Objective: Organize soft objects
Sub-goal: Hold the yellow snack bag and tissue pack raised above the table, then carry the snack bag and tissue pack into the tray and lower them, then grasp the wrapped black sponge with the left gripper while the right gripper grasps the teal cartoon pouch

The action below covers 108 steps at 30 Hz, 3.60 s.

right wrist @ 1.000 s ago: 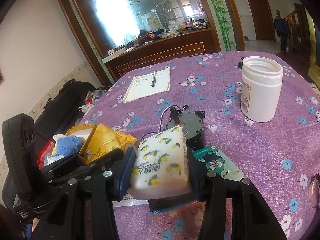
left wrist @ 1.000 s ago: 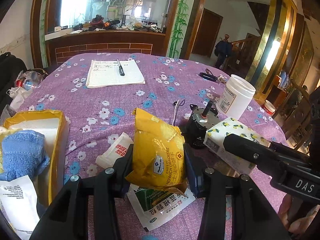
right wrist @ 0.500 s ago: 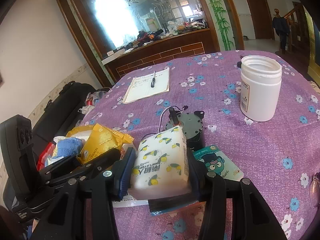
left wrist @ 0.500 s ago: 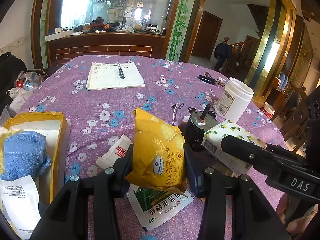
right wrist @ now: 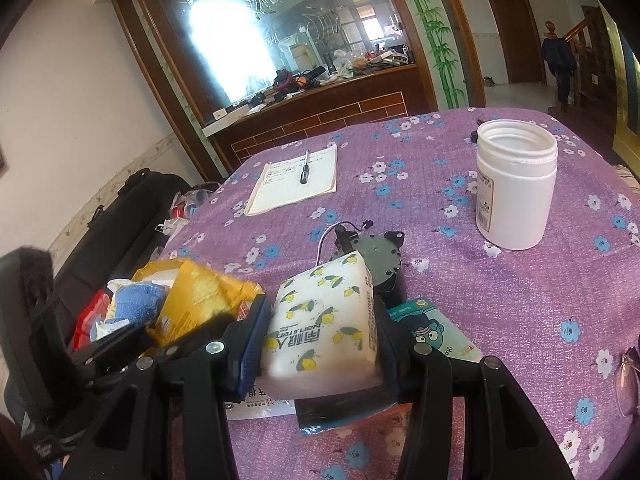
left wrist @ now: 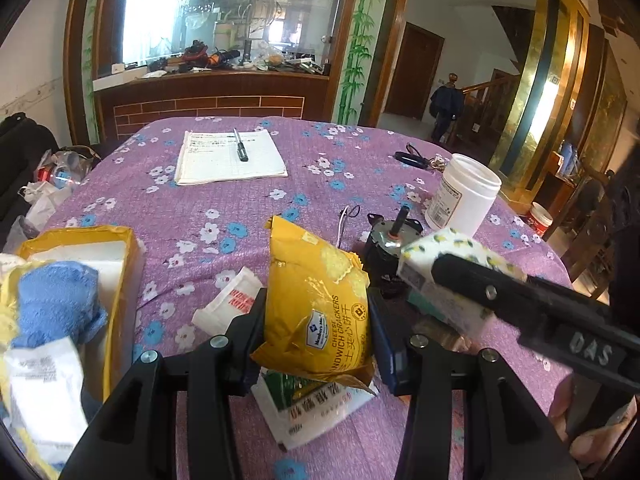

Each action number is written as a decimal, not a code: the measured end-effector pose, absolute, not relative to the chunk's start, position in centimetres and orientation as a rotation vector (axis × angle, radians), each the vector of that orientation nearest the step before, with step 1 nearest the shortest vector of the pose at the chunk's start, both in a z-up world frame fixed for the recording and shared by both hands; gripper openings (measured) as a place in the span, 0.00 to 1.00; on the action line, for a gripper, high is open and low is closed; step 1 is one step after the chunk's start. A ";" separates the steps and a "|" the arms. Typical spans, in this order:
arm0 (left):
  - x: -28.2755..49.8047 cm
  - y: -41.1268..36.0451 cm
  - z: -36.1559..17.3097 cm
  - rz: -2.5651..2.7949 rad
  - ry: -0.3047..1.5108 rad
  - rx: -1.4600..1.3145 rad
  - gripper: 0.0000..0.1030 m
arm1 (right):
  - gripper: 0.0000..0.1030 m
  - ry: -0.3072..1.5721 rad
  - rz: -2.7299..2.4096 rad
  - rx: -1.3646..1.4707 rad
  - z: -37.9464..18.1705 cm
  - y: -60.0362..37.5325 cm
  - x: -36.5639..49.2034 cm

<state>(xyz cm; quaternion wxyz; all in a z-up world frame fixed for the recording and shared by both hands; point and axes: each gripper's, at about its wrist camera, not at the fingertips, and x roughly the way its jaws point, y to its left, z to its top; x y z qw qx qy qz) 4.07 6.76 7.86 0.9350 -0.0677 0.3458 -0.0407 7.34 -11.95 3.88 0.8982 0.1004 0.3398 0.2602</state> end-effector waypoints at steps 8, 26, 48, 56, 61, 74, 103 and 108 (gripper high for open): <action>-0.6 7.0 9.2 -0.057 0.669 -0.180 0.44 | 0.51 0.717 0.572 0.210 3.9 -11.5 6.9; -11.7 19.3 10.8 0.190 0.581 -0.287 0.44 | 0.52 0.704 0.834 0.075 4.5 -3.9 1.2; -12.7 26.4 6.2 0.219 0.609 -0.416 0.44 | 0.52 0.773 1.023 -0.064 5.7 14.6 -1.8; -12.9 26.5 6.1 0.219 0.603 -0.403 0.44 | 0.58 0.792 0.995 -0.104 4.2 17.0 -1.4; -13.2 26.5 6.3 0.204 0.603 -0.403 0.52 | 0.67 0.817 1.020 -0.087 4.3 16.7 -1.2; -14.0 24.1 8.6 0.211 0.571 -0.364 0.64 | 0.72 0.724 1.064 0.008 8.6 10.1 -2.9; -3.7 -0.1 3.2 -0.351 0.882 -0.167 0.79 | 0.77 0.946 0.654 0.299 -1.8 -18.9 12.8; -3.4 -1.0 3.0 -0.385 0.905 -0.138 0.79 | 0.79 0.959 0.648 0.184 -2.6 -16.4 12.7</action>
